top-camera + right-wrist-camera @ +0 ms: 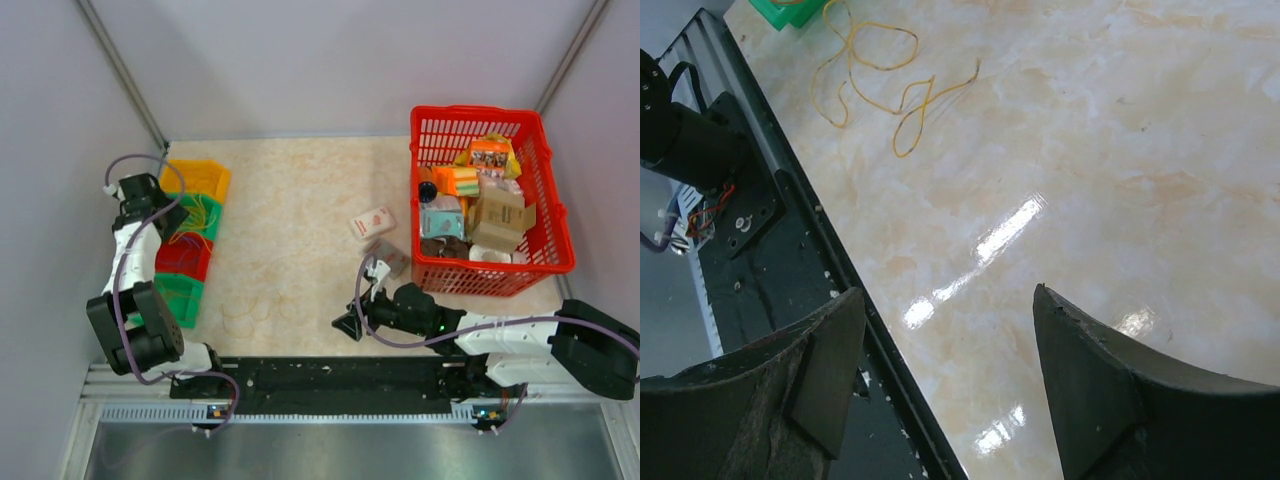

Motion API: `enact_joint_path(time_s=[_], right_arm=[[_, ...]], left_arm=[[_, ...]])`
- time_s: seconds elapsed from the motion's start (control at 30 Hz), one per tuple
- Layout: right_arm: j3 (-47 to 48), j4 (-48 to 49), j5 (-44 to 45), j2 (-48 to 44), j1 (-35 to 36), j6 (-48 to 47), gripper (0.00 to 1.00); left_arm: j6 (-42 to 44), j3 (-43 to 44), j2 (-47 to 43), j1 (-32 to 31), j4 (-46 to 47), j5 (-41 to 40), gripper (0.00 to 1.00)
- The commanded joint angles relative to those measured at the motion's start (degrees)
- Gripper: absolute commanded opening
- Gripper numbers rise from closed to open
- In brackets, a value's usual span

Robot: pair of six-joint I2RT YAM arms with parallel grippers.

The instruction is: Untangle the cables

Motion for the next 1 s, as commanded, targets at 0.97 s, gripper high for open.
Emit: enact_joint_path(time_s=[0.97], right_arm=[[-1.9,4.97,0.17,-1.95,0.34,0.09,0.67]], left_arm=[[-3.97,-4.22,-2.81,-5.7,-3.54,-3.96,0.68]])
